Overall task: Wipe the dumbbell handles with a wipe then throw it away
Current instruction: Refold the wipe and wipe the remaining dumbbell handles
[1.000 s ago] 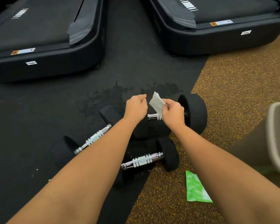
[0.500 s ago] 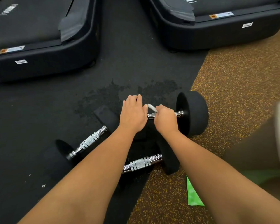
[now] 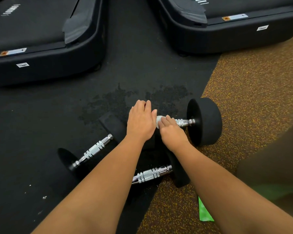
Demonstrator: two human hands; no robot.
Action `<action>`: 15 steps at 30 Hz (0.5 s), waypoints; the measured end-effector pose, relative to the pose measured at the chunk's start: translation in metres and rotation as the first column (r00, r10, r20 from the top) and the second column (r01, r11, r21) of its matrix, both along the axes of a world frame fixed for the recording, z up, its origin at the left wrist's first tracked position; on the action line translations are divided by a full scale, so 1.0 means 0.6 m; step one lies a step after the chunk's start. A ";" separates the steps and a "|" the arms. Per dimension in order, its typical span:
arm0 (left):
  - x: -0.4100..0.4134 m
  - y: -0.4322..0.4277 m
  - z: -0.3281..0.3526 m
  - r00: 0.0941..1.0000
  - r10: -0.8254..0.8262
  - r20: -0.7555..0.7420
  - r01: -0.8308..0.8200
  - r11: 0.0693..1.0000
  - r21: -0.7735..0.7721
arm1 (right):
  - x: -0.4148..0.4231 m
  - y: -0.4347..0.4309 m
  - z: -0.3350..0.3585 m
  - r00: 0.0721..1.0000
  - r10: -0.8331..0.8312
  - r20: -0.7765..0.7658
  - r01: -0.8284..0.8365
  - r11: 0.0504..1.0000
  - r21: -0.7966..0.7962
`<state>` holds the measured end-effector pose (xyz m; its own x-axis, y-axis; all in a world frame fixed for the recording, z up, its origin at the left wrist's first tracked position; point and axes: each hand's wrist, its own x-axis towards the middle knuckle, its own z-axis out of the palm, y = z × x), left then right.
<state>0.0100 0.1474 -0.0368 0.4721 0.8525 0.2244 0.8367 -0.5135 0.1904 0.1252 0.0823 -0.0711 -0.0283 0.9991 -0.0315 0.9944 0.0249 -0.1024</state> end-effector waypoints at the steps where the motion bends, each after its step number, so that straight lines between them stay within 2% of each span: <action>1: 0.001 -0.001 0.000 1.000 0.005 -0.011 -0.005 1.000 -0.015 | -0.004 0.004 0.001 1.000 -0.023 0.013 0.023 1.000 -0.015; 4: 0.001 0.001 -0.006 0.999 0.015 -0.044 -0.019 0.997 -0.074 | -0.013 0.013 0.007 1.000 -0.016 0.012 0.017 0.999 -0.048; 9: 0.002 0.000 -0.006 0.999 0.024 -0.048 -0.028 0.995 -0.094 | 0.001 0.008 0.002 0.990 0.141 0.012 -0.141 0.990 0.007; 15: 0.002 -0.002 -0.004 0.998 0.028 -0.055 -0.034 0.993 -0.111 | 0.005 0.002 0.005 0.988 0.011 -0.152 -0.005 0.999 0.039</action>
